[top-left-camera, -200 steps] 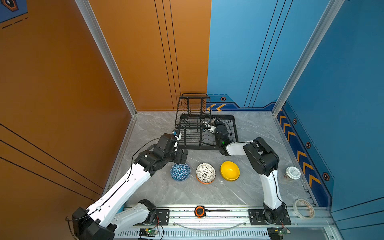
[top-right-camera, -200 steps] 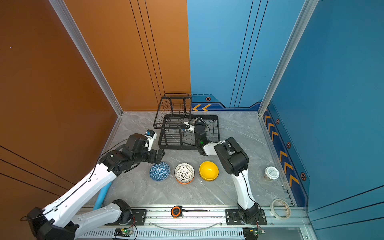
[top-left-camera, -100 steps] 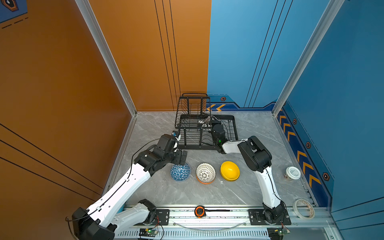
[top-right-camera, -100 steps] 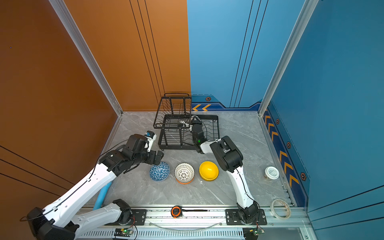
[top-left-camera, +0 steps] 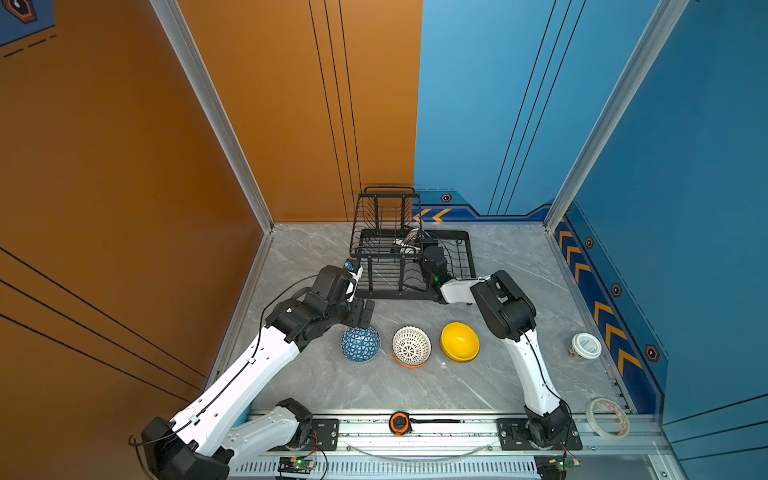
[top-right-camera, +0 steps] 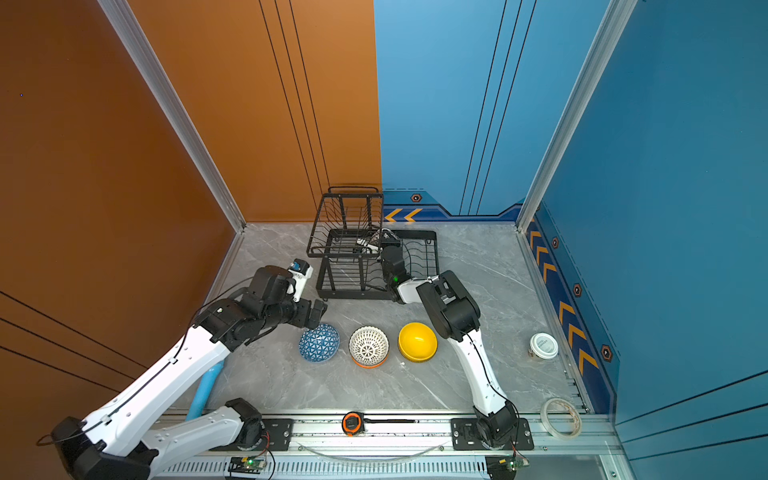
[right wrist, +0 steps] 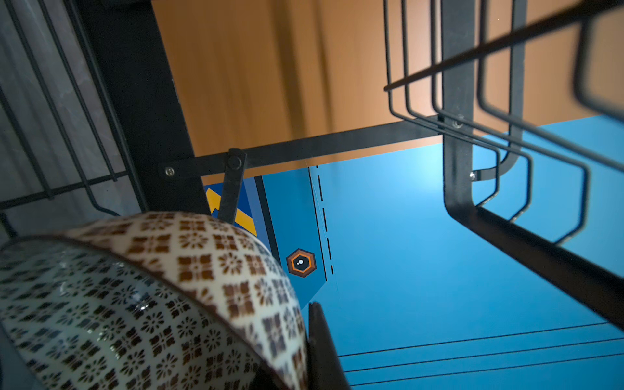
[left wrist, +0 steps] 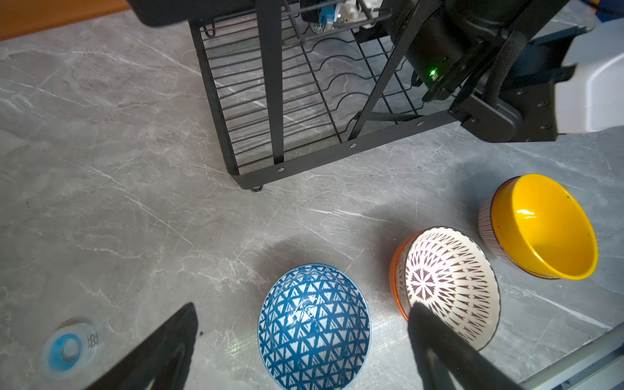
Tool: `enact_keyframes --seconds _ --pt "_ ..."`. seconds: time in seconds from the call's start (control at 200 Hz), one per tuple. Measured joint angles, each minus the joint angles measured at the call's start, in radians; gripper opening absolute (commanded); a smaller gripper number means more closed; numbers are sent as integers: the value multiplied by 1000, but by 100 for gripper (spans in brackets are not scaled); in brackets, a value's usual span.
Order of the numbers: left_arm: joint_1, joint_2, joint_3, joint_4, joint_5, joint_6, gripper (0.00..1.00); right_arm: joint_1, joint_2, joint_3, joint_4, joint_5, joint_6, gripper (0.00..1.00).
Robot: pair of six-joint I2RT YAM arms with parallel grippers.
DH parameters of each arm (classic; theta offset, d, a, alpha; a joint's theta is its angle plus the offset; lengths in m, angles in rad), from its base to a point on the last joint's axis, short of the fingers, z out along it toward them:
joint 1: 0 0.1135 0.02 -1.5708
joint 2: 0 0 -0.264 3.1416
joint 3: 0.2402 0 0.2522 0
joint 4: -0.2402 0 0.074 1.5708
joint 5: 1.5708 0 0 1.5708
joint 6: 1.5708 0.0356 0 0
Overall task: Load bowls into a dish rack
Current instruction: Place the bowl in the dish rack.
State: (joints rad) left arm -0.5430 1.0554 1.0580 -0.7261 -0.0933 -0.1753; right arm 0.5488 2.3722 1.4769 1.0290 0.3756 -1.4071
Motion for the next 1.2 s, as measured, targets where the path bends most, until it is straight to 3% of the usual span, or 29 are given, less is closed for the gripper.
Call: enact_keyframes --seconds 0.576,1.197 --pt "0 9 51 0 -3 30 98 -13 104 138 39 -8 -7 0" --pt "-8 25 52 0 -4 31 98 -13 149 153 190 -6 -20 0"
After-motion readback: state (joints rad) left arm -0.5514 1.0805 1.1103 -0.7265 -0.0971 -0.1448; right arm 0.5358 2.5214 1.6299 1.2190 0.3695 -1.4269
